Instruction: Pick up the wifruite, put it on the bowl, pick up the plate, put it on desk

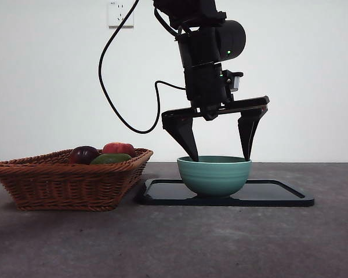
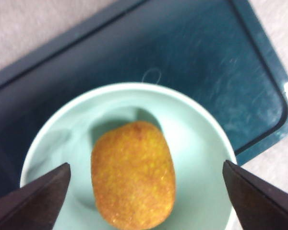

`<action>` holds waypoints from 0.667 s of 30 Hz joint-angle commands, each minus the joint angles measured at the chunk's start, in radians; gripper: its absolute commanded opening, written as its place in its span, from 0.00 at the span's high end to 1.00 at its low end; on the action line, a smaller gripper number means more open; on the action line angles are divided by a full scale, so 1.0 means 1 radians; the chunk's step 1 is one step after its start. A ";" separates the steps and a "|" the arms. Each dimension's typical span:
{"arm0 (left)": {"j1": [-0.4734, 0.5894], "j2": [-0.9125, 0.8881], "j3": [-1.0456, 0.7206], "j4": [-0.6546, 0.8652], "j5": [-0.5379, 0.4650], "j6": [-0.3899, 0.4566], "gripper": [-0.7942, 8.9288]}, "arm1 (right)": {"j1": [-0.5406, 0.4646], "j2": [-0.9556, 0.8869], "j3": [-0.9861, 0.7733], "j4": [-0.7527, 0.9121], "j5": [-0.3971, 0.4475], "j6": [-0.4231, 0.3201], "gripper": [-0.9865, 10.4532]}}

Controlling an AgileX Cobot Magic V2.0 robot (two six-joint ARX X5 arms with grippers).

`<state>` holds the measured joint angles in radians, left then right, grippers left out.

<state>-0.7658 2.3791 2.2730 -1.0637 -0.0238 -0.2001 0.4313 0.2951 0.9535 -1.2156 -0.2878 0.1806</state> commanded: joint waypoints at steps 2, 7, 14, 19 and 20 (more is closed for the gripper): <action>-0.008 0.029 0.033 0.008 0.001 0.009 0.42 | 0.005 0.001 0.010 0.010 0.000 -0.009 0.43; -0.008 0.041 0.033 0.012 0.001 0.009 0.44 | 0.005 0.001 0.010 0.010 0.000 -0.009 0.43; -0.006 0.072 0.033 0.009 -0.002 0.011 0.46 | 0.005 0.001 0.010 0.003 0.000 -0.009 0.43; -0.006 0.088 0.033 0.003 -0.002 0.008 0.49 | 0.005 0.001 0.010 0.002 0.000 -0.010 0.43; -0.006 0.090 0.033 0.002 -0.002 0.008 0.52 | 0.005 0.001 0.010 0.002 0.000 -0.010 0.43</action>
<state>-0.7658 2.4283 2.2745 -1.0660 -0.0246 -0.1993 0.4313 0.2951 0.9535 -1.2201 -0.2878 0.1806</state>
